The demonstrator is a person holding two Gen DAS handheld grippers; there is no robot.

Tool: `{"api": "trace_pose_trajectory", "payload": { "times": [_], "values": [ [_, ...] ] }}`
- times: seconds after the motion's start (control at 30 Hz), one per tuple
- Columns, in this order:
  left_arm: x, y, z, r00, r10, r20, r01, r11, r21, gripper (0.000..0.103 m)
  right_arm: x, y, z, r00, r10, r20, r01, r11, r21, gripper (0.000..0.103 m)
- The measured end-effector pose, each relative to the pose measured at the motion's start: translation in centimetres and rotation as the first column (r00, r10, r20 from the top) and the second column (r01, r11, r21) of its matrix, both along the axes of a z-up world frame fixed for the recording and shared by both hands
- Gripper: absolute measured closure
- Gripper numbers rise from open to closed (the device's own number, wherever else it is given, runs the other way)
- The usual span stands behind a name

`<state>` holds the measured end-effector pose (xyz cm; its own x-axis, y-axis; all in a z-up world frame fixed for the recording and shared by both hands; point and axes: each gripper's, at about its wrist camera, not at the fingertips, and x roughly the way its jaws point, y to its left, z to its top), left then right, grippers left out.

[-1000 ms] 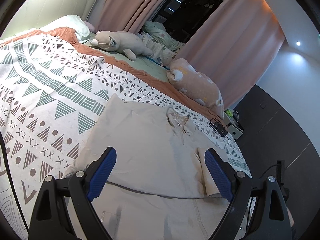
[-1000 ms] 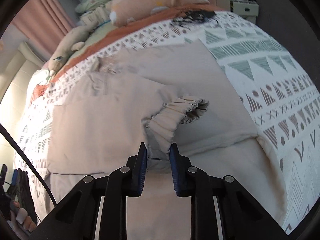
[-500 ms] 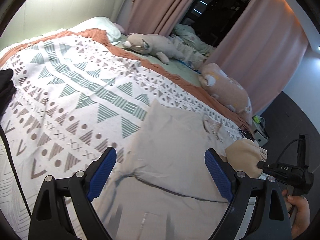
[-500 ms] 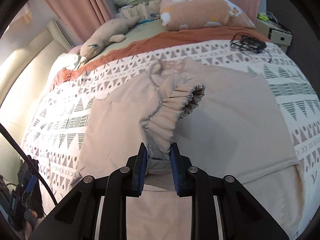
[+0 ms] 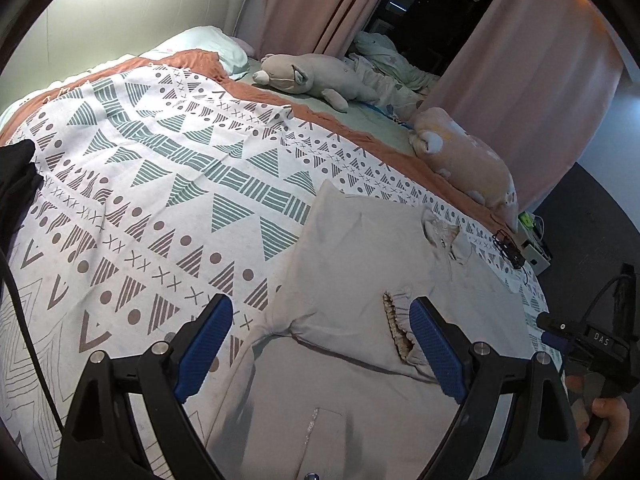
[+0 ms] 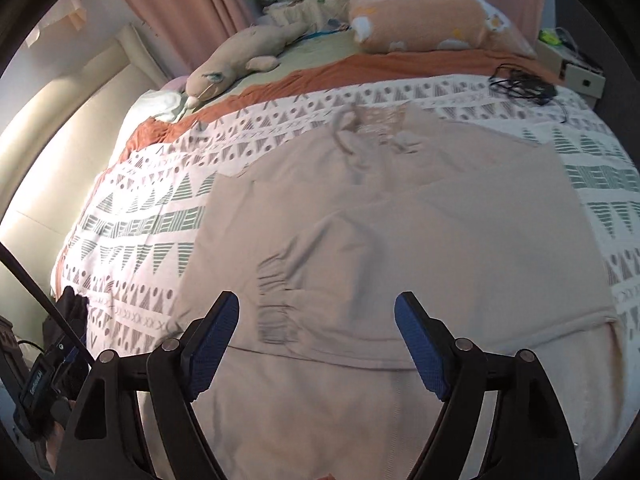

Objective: Fold large clothes

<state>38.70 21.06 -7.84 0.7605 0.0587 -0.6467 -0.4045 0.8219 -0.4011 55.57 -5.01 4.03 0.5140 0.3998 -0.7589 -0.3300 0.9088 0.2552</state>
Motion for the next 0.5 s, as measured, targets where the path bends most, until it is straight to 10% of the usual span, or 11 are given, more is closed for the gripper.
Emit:
{"api": "trace_pose_trajectory", "payload": {
  "times": [0.5],
  "values": [
    [-10.3, -2.4, 1.5, 0.998, -0.061, 0.033, 0.06, 0.998, 0.023, 0.011, -13.3, -15.2, 2.7, 0.978, -0.184, 0.099, 0.181, 0.983, 0.036, 0.024]
  ]
}}
